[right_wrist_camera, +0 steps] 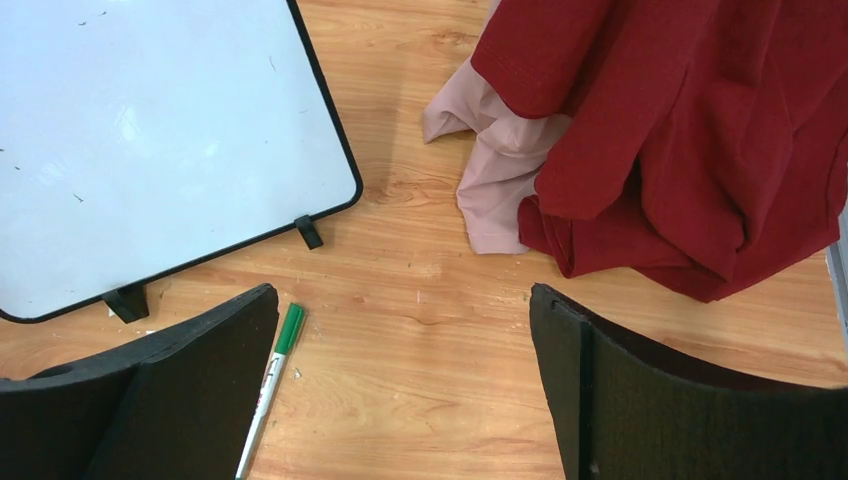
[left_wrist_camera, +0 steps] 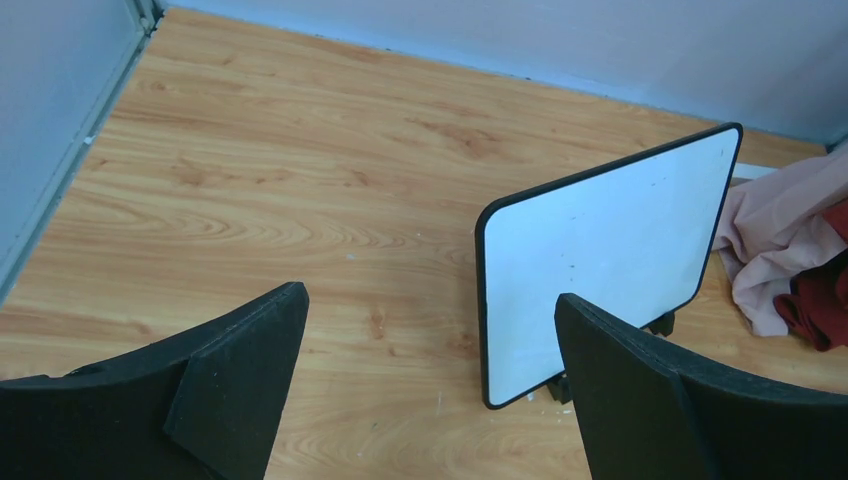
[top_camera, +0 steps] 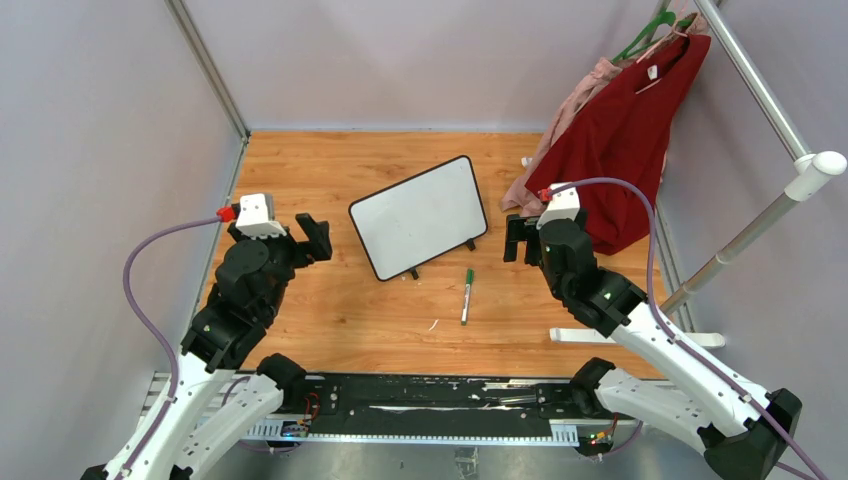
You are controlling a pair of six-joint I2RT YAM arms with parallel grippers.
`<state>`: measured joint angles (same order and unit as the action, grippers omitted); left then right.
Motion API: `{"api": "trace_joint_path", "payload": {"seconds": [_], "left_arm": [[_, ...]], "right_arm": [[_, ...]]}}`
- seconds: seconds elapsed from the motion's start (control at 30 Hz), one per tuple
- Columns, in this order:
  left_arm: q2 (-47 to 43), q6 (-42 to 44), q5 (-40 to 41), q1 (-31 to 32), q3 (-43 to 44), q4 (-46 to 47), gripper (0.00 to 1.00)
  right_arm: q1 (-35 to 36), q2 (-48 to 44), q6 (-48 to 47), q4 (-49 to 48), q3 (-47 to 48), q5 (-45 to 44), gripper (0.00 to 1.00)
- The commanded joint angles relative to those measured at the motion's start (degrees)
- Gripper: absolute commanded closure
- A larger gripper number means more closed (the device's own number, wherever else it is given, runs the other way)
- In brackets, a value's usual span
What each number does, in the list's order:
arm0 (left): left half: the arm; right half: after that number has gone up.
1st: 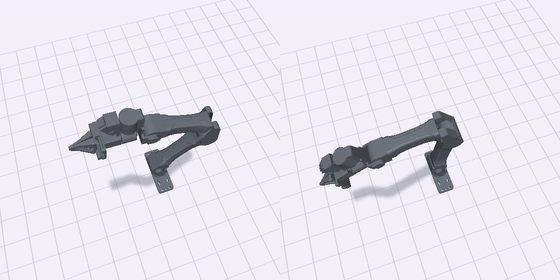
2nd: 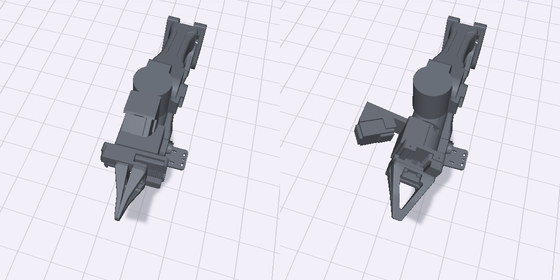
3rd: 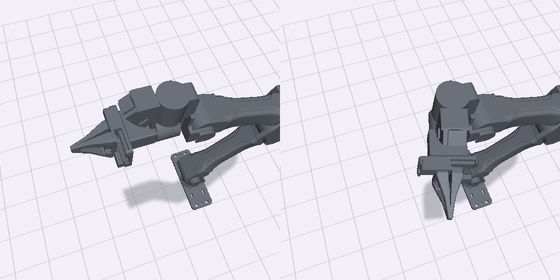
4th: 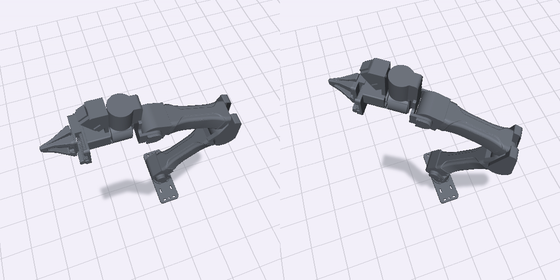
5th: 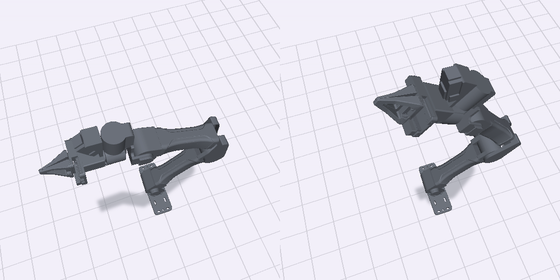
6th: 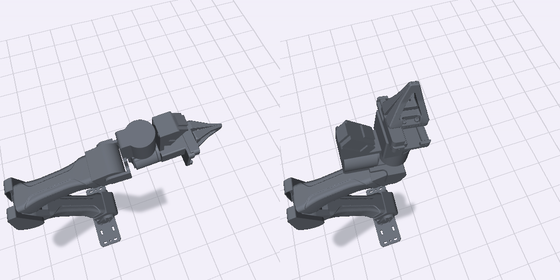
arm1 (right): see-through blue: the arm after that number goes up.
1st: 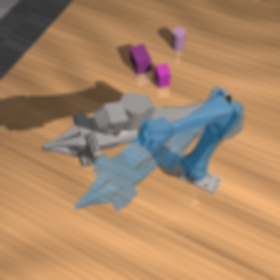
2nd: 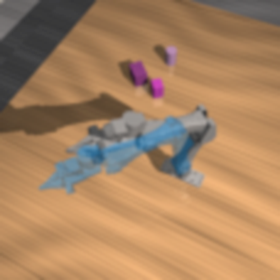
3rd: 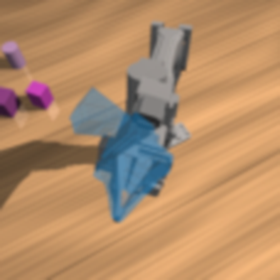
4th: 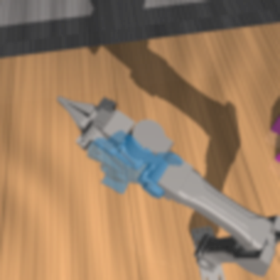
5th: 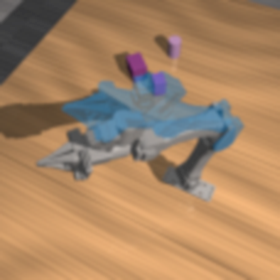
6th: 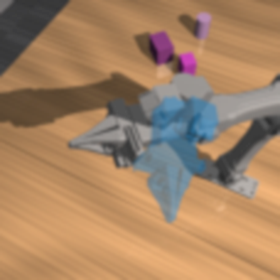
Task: Write a sentence on the whiteboard
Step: Pick up the whiteboard marker at the center of the board.
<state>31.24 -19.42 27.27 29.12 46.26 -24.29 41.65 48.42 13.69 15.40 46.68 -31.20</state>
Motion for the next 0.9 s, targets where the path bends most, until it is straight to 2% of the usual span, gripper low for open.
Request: {"api": "trace_joint_path", "payload": {"seconds": [0.0,0.27,0.43,0.57,0.73,0.87], "left_arm": [[-0.87,1.61,1.48,0.41,0.46,-0.88,0.0],[-2.44,2.26,1.86,0.41,-1.63,1.25,0.0],[-0.18,3.13,-3.73,0.4,-0.77,2.72,0.0],[0.53,3.69,-7.92,0.36,-1.71,3.83,0.0],[-1.6,3.57,-12.77,0.41,-4.89,5.99,0.0],[-2.97,3.46,-12.62,0.41,-5.24,5.92,0.0]], "right_arm": [[0.54,-0.53,-0.6,-0.77,0.38,0.77,0.01],[0.6,-0.62,-2.39,4.16,3.6,6.24,0.07],[1.15,1.37,-0.98,6.03,5.59,10.49,0.13],[5.15,4.3,1.35,6.67,5.47,8.43,0.14],[7.66,6.9,9.39,7.22,2.28,5.51,0.14],[7.66,8.67,17.76,6.72,-1.86,5.83,0.17]]}}
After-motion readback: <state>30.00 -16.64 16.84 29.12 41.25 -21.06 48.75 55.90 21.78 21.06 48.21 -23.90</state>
